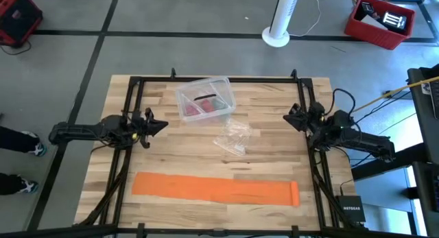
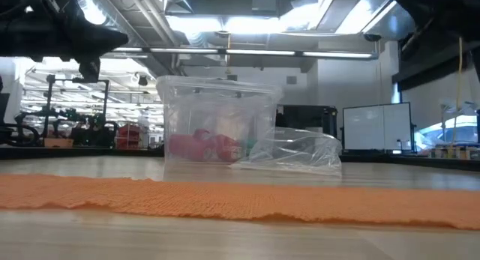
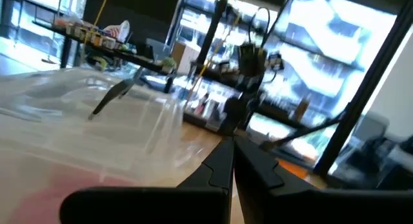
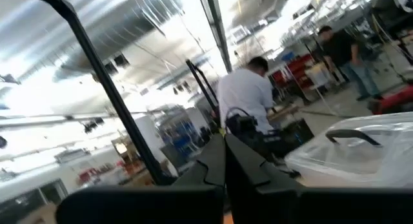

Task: Roll bandage
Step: Roll the orange bandage

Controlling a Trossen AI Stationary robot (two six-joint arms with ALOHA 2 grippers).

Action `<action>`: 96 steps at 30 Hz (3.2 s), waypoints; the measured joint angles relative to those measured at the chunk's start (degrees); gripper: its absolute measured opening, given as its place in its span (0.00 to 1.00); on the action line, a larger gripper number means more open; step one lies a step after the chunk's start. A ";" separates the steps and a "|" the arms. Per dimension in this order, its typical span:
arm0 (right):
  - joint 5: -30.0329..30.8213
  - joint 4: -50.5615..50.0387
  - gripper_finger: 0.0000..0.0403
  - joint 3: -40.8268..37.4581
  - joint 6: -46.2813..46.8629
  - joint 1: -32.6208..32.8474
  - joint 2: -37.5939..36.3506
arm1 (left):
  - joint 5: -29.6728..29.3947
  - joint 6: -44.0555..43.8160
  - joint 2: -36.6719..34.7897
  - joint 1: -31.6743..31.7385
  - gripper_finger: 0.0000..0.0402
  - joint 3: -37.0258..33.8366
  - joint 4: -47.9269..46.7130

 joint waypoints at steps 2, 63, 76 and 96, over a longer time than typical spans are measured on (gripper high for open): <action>-0.53 -2.60 0.01 3.66 -1.71 -0.02 2.86 | 0.00 -1.97 0.00 0.02 0.01 -0.02 2.12; -1.67 -63.30 0.59 43.68 75.21 64.96 85.78 | -0.46 -4.99 0.01 0.00 0.01 -0.02 -3.17; 4.56 -61.08 0.56 44.02 86.01 71.19 94.21 | -1.99 -5.36 0.00 0.02 0.01 0.00 -3.06; 55.91 -83.60 0.11 61.41 13.11 55.82 88.41 | 2.79 -1.89 11.07 -0.17 0.01 9.71 -3.32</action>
